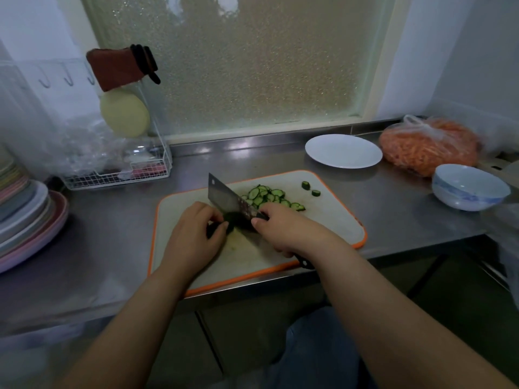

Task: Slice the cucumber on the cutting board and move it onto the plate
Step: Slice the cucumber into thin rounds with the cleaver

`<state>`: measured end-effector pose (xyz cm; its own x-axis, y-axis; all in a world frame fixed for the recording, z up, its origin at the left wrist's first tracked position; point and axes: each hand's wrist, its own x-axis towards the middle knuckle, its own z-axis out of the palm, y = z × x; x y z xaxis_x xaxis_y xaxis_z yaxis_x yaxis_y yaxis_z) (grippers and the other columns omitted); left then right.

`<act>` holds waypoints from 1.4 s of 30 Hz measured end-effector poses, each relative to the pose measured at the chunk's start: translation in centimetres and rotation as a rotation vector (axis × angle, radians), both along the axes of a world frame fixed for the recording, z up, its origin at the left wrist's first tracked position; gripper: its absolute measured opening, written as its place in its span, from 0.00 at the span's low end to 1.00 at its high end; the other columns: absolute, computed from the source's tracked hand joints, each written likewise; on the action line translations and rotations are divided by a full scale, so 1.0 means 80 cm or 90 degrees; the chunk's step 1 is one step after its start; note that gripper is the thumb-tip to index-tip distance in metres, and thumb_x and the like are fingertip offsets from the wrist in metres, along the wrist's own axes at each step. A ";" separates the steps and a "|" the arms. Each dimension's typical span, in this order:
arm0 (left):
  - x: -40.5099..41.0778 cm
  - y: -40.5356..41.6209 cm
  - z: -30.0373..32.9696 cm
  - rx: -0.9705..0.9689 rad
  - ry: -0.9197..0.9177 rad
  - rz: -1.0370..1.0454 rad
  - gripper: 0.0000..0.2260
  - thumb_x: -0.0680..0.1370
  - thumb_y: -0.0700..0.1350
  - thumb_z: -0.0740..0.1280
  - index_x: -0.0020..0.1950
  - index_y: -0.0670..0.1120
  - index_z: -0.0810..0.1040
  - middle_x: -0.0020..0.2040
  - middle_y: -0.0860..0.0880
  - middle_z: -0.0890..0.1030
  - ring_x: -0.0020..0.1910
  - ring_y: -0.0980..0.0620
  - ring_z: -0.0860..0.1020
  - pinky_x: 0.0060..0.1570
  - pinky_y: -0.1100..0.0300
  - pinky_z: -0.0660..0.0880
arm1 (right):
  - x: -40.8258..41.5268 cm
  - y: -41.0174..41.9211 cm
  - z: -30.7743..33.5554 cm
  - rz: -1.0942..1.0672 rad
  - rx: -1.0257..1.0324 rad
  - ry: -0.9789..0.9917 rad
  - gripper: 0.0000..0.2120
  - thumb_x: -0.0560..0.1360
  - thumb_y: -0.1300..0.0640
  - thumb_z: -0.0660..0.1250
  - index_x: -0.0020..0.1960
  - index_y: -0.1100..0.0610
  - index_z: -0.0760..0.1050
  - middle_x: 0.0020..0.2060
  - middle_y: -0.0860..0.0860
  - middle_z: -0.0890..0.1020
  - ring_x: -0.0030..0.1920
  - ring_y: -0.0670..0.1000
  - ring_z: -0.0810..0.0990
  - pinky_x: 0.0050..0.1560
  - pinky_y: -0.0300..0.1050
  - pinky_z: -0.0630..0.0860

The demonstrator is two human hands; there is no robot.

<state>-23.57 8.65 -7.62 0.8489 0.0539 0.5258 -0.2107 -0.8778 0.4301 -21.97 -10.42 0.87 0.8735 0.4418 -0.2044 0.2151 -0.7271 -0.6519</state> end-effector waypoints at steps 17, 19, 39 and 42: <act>0.015 0.002 -0.001 0.029 0.027 -0.032 0.05 0.73 0.42 0.67 0.42 0.50 0.72 0.40 0.52 0.72 0.39 0.53 0.68 0.38 0.60 0.62 | -0.018 0.008 0.010 0.011 -0.123 -0.110 0.14 0.81 0.49 0.56 0.57 0.58 0.73 0.50 0.56 0.78 0.50 0.56 0.77 0.46 0.47 0.72; 0.016 0.002 -0.001 0.023 0.032 -0.036 0.06 0.73 0.42 0.67 0.41 0.51 0.71 0.40 0.52 0.72 0.39 0.53 0.69 0.38 0.60 0.63 | -0.022 0.010 0.011 0.013 -0.134 -0.116 0.14 0.82 0.49 0.56 0.57 0.58 0.72 0.52 0.56 0.79 0.52 0.56 0.77 0.48 0.47 0.72; 0.016 0.004 -0.006 -0.014 0.009 -0.031 0.02 0.72 0.45 0.64 0.42 0.48 0.74 0.40 0.51 0.73 0.40 0.52 0.69 0.40 0.59 0.66 | -0.007 0.016 -0.011 -0.013 -0.161 -0.046 0.16 0.81 0.49 0.56 0.60 0.59 0.73 0.54 0.57 0.78 0.51 0.56 0.76 0.47 0.45 0.70; 0.017 0.003 -0.006 -0.013 0.018 -0.029 0.03 0.71 0.46 0.63 0.42 0.48 0.74 0.41 0.50 0.73 0.40 0.52 0.70 0.40 0.58 0.66 | -0.018 0.014 -0.008 0.001 -0.155 -0.062 0.14 0.81 0.49 0.56 0.59 0.58 0.72 0.52 0.55 0.78 0.46 0.53 0.73 0.45 0.45 0.69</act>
<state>-22.20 8.91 -8.07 0.8653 0.0257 0.5006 -0.2375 -0.8584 0.4547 -23.38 -9.27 0.26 0.8939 0.3910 -0.2192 0.2696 -0.8597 -0.4339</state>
